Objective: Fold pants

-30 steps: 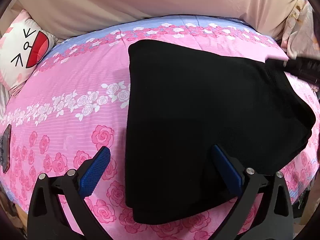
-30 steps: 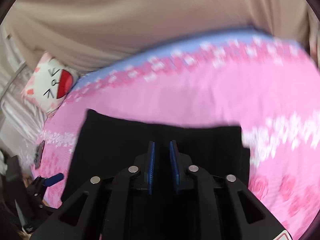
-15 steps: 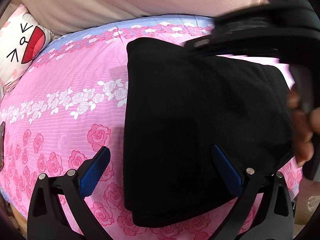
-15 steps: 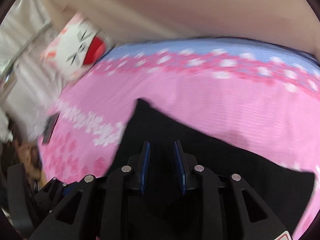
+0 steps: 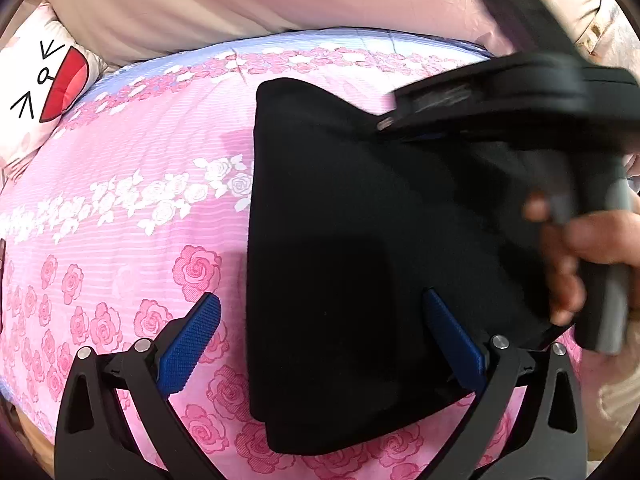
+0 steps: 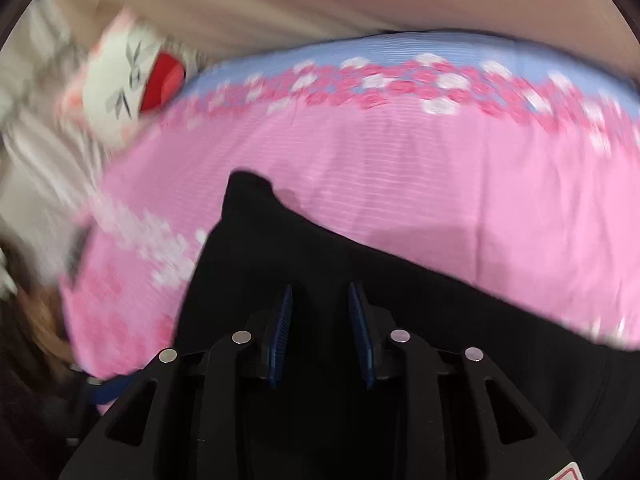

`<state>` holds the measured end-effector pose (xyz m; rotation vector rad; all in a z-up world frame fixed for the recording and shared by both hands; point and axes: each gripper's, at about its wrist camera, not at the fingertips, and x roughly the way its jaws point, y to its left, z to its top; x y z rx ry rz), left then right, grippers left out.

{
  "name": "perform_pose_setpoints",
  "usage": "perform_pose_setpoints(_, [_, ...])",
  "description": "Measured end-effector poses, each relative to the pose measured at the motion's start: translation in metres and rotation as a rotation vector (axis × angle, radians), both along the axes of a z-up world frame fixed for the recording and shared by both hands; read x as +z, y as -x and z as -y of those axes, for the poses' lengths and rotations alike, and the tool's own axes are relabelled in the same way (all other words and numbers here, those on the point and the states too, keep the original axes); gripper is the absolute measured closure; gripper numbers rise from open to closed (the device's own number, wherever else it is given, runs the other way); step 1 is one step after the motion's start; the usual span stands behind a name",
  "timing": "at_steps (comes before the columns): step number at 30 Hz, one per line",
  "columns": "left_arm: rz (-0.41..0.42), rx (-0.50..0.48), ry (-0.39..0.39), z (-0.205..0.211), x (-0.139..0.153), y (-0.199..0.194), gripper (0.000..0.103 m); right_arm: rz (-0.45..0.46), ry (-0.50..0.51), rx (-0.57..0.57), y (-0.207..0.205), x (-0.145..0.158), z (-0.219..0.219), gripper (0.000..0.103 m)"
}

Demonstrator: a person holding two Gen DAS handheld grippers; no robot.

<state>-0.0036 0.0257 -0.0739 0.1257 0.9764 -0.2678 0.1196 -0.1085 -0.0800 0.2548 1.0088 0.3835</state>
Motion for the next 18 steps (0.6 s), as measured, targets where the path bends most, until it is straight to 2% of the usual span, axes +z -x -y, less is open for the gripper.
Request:
perform_pose_setpoints(2, [0.005,0.003,-0.009,0.001,0.001,0.001,0.005,0.075,-0.008,-0.042,0.02,0.016,0.015,0.074])
perform_pose_setpoints(4, [0.009,0.007,-0.016,0.002,0.001,0.002,0.005,0.142,0.028,-0.093,0.046,0.029,0.035,0.072])
perform_pose_setpoints(6, [0.013,0.013,-0.026,0.004,0.001,0.003,0.005,0.139,0.077,-0.16,0.058,0.026,0.057,0.069])
perform_pose_setpoints(8, [0.021,0.016,-0.04,0.009,0.002,0.003,0.005,0.095,0.138,-0.236,0.062,0.011,0.084,0.076])
perform_pose_setpoints(10, [0.027,0.016,-0.054,0.013,0.003,0.004,0.005,0.064,0.062,-0.246,0.066,-0.001,0.105,0.077])
perform_pose_setpoints(11, [0.032,0.02,-0.069,0.015,0.004,0.005,0.005,0.073,0.009,-0.257,0.073,0.002,0.113,0.075])
perform_pose_setpoints(12, [0.035,0.023,-0.08,0.017,0.005,0.005,0.005,0.085,-0.001,-0.259,0.079,0.008,0.114,0.071])
perform_pose_setpoints(14, [0.047,0.024,-0.098,0.02,0.008,0.009,0.005,0.139,0.04,-0.266,0.096,0.024,0.113,0.071])
perform_pose_setpoints(15, [0.052,0.024,-0.103,0.021,0.01,0.011,0.005,0.16,0.062,-0.261,0.106,0.031,0.112,0.067])
perform_pose_setpoints(16, [0.054,0.024,-0.104,0.021,0.011,0.013,0.005,0.167,0.076,-0.258,0.112,0.033,0.112,0.059])
perform_pose_setpoints(18, [0.05,0.026,-0.087,0.018,0.014,0.015,0.005,0.154,0.125,-0.273,0.124,0.026,0.115,0.05])
